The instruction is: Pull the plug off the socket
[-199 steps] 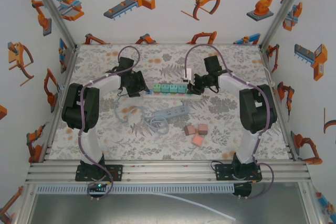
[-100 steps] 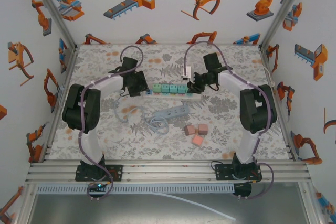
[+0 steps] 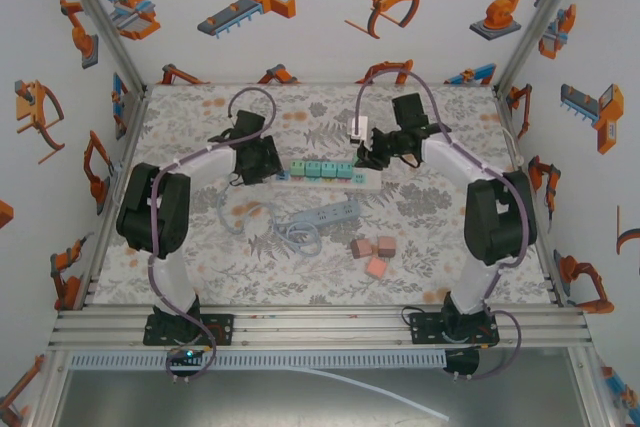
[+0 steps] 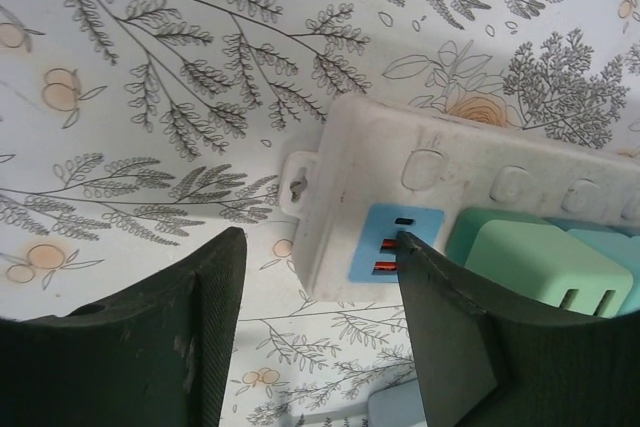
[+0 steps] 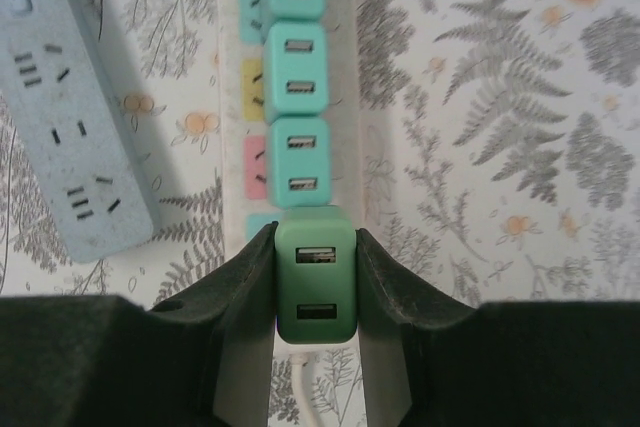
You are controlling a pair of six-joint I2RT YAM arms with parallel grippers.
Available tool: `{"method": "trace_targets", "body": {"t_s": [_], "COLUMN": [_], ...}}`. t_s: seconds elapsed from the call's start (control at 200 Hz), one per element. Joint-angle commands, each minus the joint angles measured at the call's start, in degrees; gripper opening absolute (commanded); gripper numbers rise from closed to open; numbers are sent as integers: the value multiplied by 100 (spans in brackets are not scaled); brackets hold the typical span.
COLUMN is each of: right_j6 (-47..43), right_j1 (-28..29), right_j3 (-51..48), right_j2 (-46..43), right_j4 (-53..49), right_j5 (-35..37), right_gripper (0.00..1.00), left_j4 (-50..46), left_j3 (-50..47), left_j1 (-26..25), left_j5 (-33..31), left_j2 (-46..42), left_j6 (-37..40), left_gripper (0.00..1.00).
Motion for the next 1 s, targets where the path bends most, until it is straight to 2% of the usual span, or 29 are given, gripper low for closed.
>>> {"method": "trace_targets", "body": {"t_s": [0.0,0.1,0.275,0.476,0.571,0.656,0.776,0.886,0.996], "right_j6": [1013,1934,4293,6806,7831,8562,9338,9722,10078], "right_j1": [50,52,41,35,14,11,-3,-11,-11], "right_j3": [-341,-808,-1646,-2022,-2405,-2858,-3304,-3603,-3862], "right_j2": [-625,-1083,-1975,-2689,-3016,-3264,-3479,-3483,-3355], "right_j4": [1018,1858,3232,3396,3538,3751,3744,3825,3898], "right_j5": [-243,-89,527,1629,1994,2275,2615,2525,2348], "right_gripper": [25,24,20,19,20,20,19,19,20], "left_j4": [-341,-440,-351,88,351,442,223,36,-21], "left_j3": [-61,9,-38,-460,-742,-948,-1035,-1187,-1325], "left_j1": [-14,-18,-44,-81,-100,-110,-119,-172,-292], "left_j5": [-201,-107,304,1140,1806,2250,3039,3955,4237], "left_j2": [-426,-750,-1626,-2915,-3591,-4131,-4645,-4983,-5149], "left_j6": [133,132,257,917,1588,2162,3374,4812,5757], "left_gripper": [59,61,64,75,82,84,87,92,99]}}
